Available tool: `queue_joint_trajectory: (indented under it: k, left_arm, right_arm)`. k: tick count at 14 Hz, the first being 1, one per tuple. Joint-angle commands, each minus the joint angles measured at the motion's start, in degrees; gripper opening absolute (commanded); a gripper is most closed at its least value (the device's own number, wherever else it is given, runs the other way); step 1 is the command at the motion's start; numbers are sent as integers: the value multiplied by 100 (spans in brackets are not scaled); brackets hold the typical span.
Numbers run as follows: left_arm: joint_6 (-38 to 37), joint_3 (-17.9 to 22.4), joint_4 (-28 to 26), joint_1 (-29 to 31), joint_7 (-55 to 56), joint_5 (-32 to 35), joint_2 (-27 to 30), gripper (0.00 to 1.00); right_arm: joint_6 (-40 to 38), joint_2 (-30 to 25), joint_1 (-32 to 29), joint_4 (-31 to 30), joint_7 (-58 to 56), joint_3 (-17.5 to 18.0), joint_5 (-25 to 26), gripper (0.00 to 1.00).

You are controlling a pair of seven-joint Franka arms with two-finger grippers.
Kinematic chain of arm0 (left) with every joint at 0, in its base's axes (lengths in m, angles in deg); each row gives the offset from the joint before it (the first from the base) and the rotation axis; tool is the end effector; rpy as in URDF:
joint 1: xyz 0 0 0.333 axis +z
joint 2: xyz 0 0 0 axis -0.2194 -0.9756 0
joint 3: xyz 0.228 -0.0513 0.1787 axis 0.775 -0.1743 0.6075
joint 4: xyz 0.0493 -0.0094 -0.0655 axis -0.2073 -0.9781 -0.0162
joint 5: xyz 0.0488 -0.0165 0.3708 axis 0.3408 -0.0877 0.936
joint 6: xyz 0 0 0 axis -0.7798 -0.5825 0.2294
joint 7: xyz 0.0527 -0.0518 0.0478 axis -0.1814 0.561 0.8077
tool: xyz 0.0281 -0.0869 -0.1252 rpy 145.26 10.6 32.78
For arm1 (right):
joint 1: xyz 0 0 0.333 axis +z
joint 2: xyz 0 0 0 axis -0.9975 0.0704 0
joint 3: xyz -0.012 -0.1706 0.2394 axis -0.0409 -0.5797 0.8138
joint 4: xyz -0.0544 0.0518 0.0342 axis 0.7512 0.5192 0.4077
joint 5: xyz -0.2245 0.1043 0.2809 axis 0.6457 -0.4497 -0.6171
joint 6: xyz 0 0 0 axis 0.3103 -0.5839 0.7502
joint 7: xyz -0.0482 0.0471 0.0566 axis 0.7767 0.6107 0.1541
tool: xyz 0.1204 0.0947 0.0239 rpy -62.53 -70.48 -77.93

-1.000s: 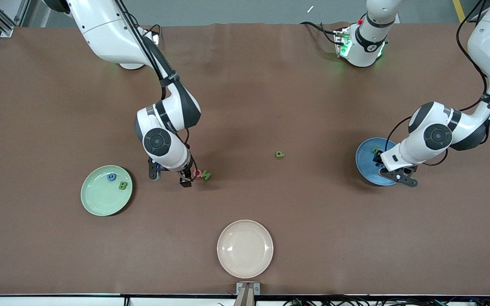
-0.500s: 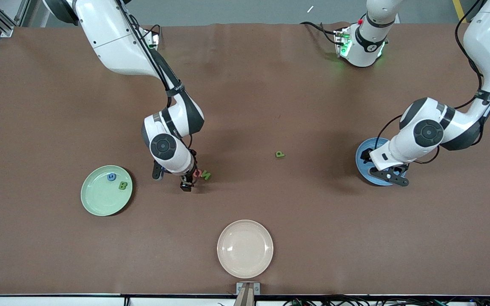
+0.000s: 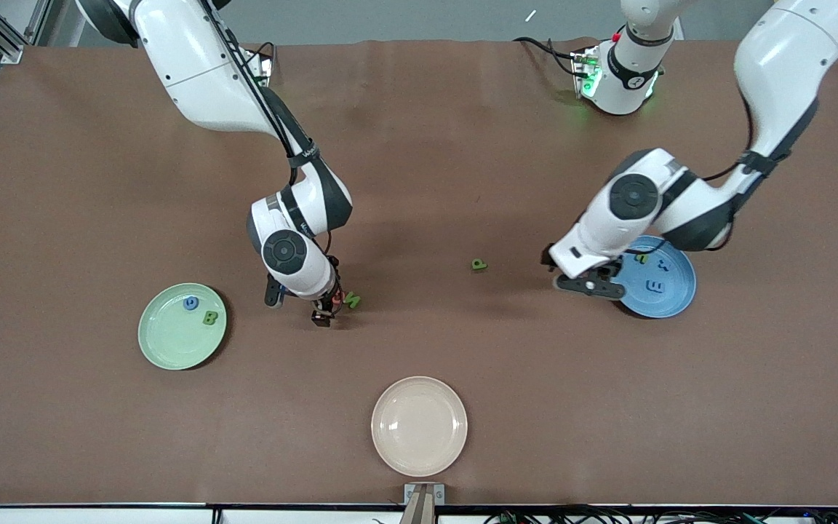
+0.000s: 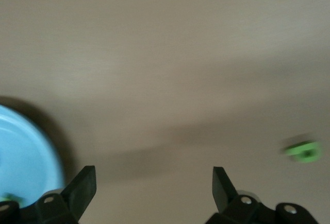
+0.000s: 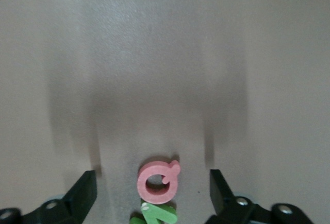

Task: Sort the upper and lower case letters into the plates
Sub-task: 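Drop the m on the blue plate while the right gripper returns to letters, then grasp the pink Q with the right gripper while the left gripper grasps p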

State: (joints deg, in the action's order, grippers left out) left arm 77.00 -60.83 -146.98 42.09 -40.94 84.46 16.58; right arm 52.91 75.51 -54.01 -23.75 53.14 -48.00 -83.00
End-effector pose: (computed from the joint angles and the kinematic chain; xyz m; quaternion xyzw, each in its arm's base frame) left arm 0.5141 -0.2515 0.2174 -0.9974 0.0711 -0.0020 0.0113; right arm 0.5575 0.3099 0.1297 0.6715 -0.7404 -0.0258 0.0174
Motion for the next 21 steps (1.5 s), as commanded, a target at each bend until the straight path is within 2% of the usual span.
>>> queue_joint_trajectory:
  k: [1, 3, 6, 8, 10, 13, 18, 19, 21]
  left_arm:
    - [-72, 515, 519, -1013, 1063, -98, -187, 99]
    - [-63, 1042, 756, -1847, 1689, -290, -257, 99]
    - [7, 1816, 1055, -2894, 1980, -809, -336, 99]
    - [34, 2107, 1240, -3291, 2034, -898, -450, 99]
    - [235, 2169, 1250, -3354, 2095, -872, -556, 99]
    - [438, 2257, 1250, -3354, 2210, -880, -688, 99]
    - [702, 2302, 1258, -3355, 2210, -827, -873, 77]
    - [702, 2302, 1259, -3355, 2210, -862, -864, 74]
    - [702, 2302, 1259, -3355, 2210, -880, -873, 72]
  right_arm:
    - [90, 81, 75, 39, 129, -23, 40, 90]
    - [98, 116, 84, 47, 120, -23, 40, 82]
    - [99, 125, 75, 100, 129, -15, 5, 66]
    - [99, 125, 84, 100, 111, -15, 13, 49]
    - [99, 125, 84, 100, 85, -15, 22, 37]
    - [90, 125, 101, 100, 58, -15, 66, 29]
    - [-24, 72, -30, 205, -266, -15, 40, 12]
    - [-268, 55, -100, 293, -458, -15, 40, 6]
    - [-1258, 46, -294, 704, -1185, -6, 5, 1]
